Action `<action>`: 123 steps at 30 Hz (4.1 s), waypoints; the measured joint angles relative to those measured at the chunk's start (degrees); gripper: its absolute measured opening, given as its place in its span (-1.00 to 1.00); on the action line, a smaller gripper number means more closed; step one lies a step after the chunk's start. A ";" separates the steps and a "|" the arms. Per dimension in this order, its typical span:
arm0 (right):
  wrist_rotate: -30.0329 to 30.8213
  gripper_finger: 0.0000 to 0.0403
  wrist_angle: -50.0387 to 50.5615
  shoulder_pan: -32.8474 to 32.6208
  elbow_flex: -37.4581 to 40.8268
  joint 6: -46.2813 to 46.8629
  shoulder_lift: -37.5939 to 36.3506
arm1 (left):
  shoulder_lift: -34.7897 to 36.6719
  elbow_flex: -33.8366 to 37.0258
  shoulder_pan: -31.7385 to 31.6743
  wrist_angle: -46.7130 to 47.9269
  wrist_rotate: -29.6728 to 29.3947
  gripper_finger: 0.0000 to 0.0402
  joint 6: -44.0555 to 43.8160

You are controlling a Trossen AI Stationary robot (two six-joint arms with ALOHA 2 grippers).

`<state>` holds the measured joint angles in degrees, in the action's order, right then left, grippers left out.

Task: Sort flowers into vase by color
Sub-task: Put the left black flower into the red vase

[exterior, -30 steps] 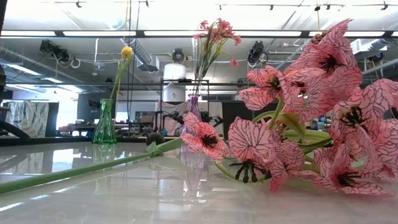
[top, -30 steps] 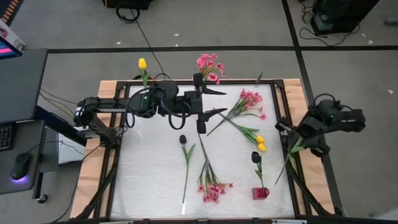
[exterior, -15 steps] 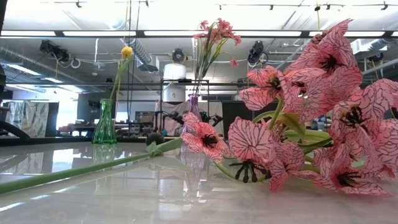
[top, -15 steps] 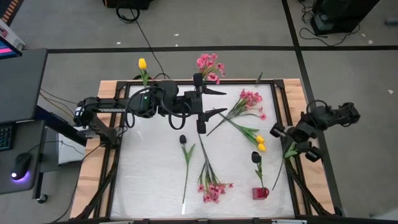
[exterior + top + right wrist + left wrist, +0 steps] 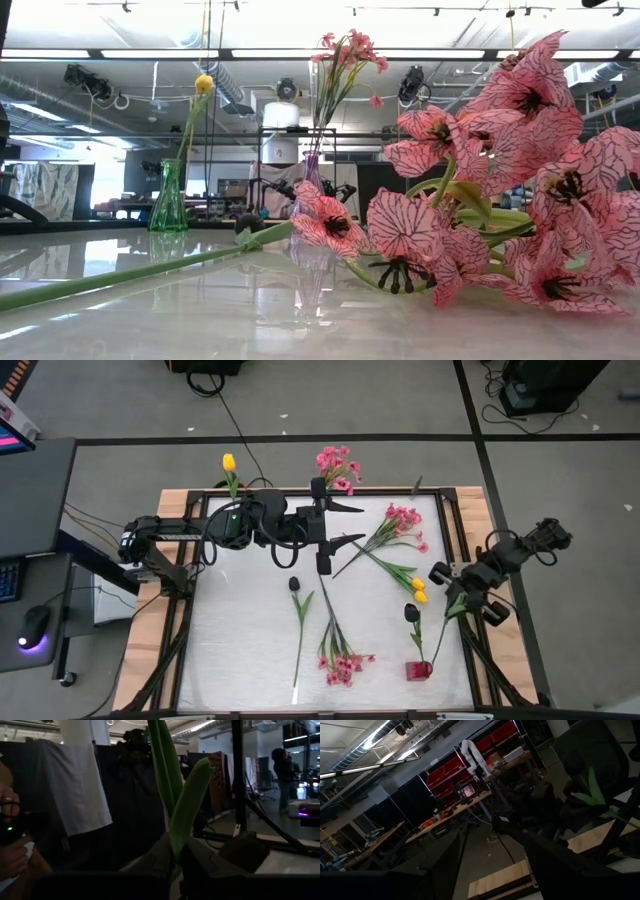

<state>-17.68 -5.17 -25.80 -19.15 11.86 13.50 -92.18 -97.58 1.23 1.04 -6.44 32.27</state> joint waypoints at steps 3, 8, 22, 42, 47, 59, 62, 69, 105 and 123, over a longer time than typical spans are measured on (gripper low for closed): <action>1.92 -0.79 -0.05 -0.57 0.77 0.00 0.00 | 0.00 0.00 0.02 0.00 0.00 0.16 0.00; 3.25 -0.79 -1.41 -1.42 2.51 0.37 0.00 | 0.00 0.00 0.02 0.02 0.00 0.16 -0.01; 4.40 -0.79 -1.45 -2.29 2.82 0.66 0.00 | 0.00 0.00 0.02 0.00 0.00 0.16 -0.01; 3.05 -0.79 -0.29 -2.29 2.82 0.13 3.07 | 0.00 0.00 0.02 0.00 0.00 0.16 0.00; 2.65 -0.79 -0.31 -2.31 2.82 0.07 3.96 | 0.00 0.00 0.01 0.00 0.00 0.16 -0.01; -0.97 -0.79 -1.07 -2.36 2.82 0.17 4.20 | 0.00 0.00 0.01 0.02 0.00 0.16 -0.02; -2.33 -0.79 -1.88 -2.36 2.82 0.17 4.20 | 0.00 0.00 0.02 0.00 0.00 0.16 0.00; -3.11 -0.65 -1.92 -2.36 2.82 1.43 4.57 | 0.00 0.00 0.02 0.00 0.00 0.16 -0.02; -12.42 -0.01 -3.21 -2.40 2.82 4.68 7.74 | 0.00 0.00 0.02 0.01 0.00 0.16 0.00; -16.88 0.52 1.05 -4.54 2.82 5.66 8.37 | 0.00 0.00 0.02 0.00 0.00 0.16 0.00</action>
<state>-34.57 -4.12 -30.35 -16.34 17.52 21.87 -92.18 -97.58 1.25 1.04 -6.44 32.27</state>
